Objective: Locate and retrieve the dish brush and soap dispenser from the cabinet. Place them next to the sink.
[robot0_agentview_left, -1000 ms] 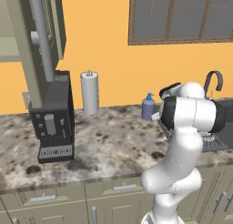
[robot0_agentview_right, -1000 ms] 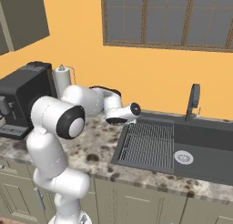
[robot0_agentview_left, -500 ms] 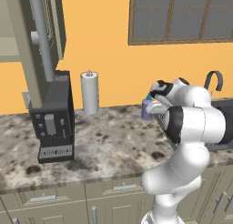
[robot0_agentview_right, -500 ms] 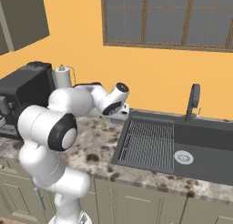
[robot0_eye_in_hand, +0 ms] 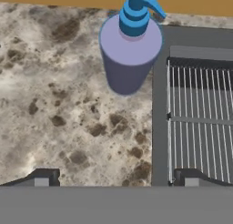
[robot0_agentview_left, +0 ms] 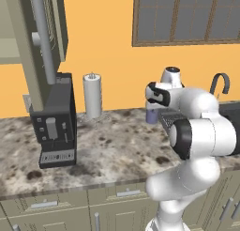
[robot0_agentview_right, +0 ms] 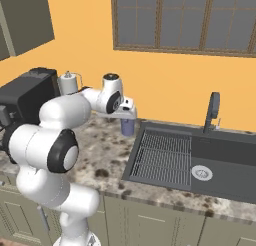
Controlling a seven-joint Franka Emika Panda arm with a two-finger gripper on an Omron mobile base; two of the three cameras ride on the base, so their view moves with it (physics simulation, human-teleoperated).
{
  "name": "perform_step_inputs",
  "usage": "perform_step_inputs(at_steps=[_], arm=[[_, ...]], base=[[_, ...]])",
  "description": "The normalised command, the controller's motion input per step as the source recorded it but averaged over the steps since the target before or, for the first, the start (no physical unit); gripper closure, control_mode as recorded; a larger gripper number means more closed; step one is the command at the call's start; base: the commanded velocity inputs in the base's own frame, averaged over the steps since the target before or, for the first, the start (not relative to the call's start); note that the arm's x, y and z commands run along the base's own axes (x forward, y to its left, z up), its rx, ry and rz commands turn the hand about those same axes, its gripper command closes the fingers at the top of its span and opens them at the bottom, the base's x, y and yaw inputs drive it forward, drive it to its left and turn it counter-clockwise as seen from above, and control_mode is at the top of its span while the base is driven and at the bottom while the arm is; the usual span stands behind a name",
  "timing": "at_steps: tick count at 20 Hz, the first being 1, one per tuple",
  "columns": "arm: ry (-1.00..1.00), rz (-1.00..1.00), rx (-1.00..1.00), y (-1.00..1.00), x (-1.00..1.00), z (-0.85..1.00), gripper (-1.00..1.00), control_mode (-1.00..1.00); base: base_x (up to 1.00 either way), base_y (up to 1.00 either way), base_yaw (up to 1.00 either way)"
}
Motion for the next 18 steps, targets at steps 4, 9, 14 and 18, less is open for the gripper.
perform_step_inputs(at_steps=[4, 9, 14, 18], arm=[[0.08, -0.05, -0.04, 0.07, 0.05, 0.07, -1.00, -1.00], [0.00, -0.09, -0.02, 0.02, -0.48, 0.09, -1.00, -1.00], [-0.07, -0.14, 0.00, 0.01, -0.90, 0.13, -1.00, -1.00], [-0.18, -0.13, -0.08, 0.12, -0.77, 0.29, -1.00, -1.00]], base=[[0.00, 0.00, 0.00], [0.00, 0.00, 0.00], [0.00, 0.00, 0.00], [0.00, 0.00, 0.00]])
